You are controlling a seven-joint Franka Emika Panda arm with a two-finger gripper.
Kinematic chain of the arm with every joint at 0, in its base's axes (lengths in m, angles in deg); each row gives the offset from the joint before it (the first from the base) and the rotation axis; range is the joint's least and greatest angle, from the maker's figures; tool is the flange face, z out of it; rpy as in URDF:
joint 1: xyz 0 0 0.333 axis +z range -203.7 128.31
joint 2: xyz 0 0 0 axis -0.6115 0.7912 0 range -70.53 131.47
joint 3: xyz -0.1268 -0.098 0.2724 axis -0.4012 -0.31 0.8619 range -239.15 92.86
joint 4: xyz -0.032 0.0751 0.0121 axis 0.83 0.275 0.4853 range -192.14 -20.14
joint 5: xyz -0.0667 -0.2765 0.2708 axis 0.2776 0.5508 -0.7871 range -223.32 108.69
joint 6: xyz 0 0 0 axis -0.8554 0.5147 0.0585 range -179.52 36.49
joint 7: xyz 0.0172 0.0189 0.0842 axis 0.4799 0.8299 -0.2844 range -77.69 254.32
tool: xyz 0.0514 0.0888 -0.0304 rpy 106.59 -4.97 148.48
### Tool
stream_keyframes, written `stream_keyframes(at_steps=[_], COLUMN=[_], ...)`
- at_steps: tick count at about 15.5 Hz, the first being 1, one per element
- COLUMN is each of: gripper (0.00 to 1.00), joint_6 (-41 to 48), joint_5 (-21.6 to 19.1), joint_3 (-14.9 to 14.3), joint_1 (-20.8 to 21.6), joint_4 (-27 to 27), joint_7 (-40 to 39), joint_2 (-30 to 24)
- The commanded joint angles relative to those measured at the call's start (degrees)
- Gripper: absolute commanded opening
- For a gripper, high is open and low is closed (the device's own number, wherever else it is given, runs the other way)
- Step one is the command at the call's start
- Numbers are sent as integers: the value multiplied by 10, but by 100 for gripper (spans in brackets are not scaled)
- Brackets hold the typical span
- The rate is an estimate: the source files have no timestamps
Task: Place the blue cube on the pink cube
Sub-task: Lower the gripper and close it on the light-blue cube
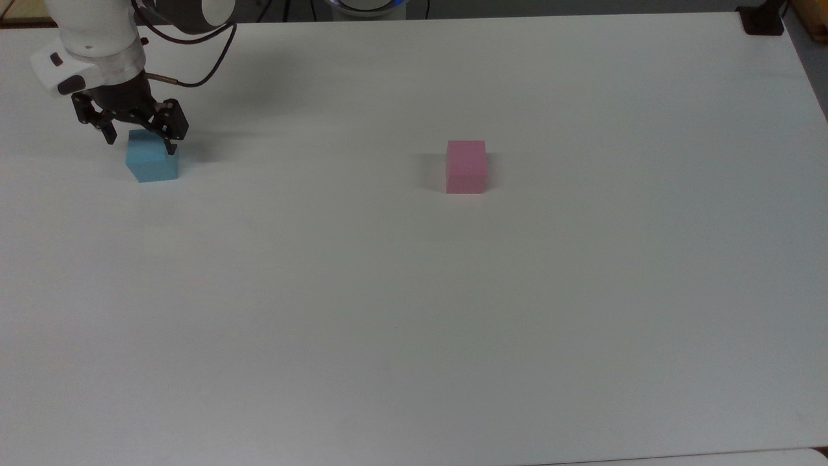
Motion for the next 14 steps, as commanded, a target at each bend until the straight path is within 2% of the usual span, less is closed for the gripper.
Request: stream_keyframes(at_steps=[1, 4, 6, 10, 14], gripper=[92, 66, 54, 50, 49], joint_6=[-12, -12, -10, 24, 145], joint_5=[-3, -3, -3, -4, -6], joint_3=[0, 0, 1, 1, 4], joint_1=[5, 5, 5, 8, 46], joint_4=[-3, -3, -3, 0, 5], joint_7=[8, 8, 9, 15, 30], joint_2=[7, 12, 11, -20, -105])
